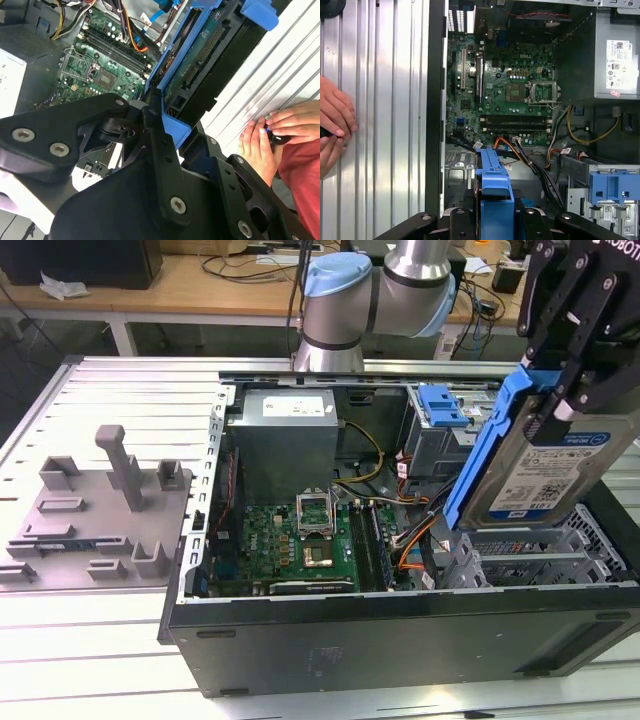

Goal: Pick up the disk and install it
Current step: 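Insert the disk into the insertion slot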

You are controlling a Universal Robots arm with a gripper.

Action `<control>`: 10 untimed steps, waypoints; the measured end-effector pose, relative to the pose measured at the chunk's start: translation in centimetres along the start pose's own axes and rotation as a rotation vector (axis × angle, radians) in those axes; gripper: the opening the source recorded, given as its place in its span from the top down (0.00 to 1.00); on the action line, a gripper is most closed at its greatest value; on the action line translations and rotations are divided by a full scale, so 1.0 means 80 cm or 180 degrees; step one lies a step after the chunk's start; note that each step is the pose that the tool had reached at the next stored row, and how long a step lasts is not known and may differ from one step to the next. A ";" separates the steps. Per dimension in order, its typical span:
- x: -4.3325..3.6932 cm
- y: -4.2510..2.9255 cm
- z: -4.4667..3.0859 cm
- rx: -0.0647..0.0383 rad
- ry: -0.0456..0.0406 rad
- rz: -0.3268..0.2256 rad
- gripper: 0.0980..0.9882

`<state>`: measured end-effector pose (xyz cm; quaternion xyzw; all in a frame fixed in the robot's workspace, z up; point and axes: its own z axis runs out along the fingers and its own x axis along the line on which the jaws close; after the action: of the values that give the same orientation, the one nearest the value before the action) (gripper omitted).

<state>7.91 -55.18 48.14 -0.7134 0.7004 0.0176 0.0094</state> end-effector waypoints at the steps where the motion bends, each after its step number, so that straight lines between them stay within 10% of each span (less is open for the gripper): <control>1: 0.001 -0.0029 0.0003 0.0000 -0.0003 0.0000 0.70; 10: 0.004 -0.0282 0.0028 0.0004 -0.0032 0.0000 0.70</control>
<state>10.17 -55.47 47.88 -0.7134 0.7003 0.0207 0.0133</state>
